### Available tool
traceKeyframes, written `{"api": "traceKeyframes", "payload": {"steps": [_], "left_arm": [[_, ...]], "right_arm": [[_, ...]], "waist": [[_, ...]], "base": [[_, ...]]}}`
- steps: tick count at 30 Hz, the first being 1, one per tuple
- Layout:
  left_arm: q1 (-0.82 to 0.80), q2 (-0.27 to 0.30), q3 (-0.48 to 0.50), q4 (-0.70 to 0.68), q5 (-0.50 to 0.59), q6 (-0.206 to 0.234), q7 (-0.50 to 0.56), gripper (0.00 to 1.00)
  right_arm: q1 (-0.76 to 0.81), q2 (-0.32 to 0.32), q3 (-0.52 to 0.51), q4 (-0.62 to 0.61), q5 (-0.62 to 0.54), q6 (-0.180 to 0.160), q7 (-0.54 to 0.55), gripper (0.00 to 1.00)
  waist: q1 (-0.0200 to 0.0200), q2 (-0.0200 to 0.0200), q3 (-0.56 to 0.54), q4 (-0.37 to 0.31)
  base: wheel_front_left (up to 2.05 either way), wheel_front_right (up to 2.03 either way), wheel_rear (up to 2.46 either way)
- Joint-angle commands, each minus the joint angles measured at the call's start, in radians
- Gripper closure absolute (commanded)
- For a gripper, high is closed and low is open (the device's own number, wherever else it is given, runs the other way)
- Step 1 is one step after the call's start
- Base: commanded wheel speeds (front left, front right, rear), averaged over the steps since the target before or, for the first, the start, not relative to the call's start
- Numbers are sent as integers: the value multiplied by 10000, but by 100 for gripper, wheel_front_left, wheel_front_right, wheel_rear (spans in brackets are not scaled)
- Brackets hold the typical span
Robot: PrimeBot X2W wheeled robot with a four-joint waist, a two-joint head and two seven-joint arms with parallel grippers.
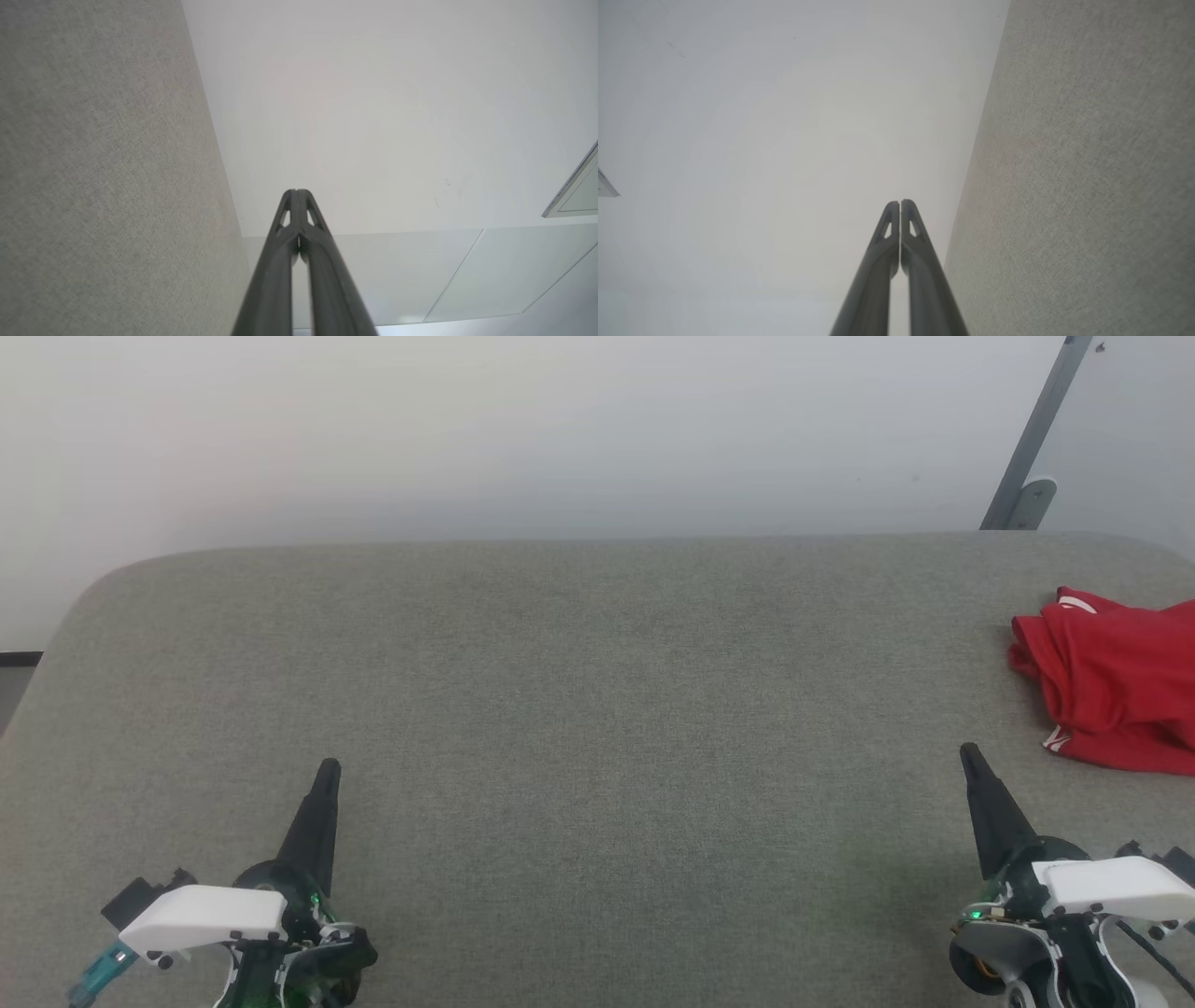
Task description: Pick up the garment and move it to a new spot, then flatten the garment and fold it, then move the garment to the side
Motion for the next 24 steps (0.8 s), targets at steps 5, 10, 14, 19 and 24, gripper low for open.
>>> {"api": "traceKeyframes", "payload": {"steps": [5,10,14,19,24], "left_arm": [[-124,-12,24,-27,-34,-28,31,100],[-124,-12,23,-28,-35,-28,30,100],[-124,-12,23,-28,-35,-28,30,100],[-124,-12,22,-28,-36,-29,29,100],[-124,-12,22,-28,-36,-29,29,100]], "right_arm": [[-58,-2,9,-45,40,4,18,100],[-58,-2,12,-45,40,4,18,100],[-58,-2,10,-45,40,4,17,100],[-58,-1,13,-45,40,4,17,100],[-58,-1,10,-45,40,4,17,100]], "waist": [[0,0,0,0],[0,0,0,0],[0,0,0,0],[0,0,0,0],[0,0,0,0]], "base": [[0,0,0],[0,0,0],[0,0,0],[0,0,0],[0,0,0]]}}
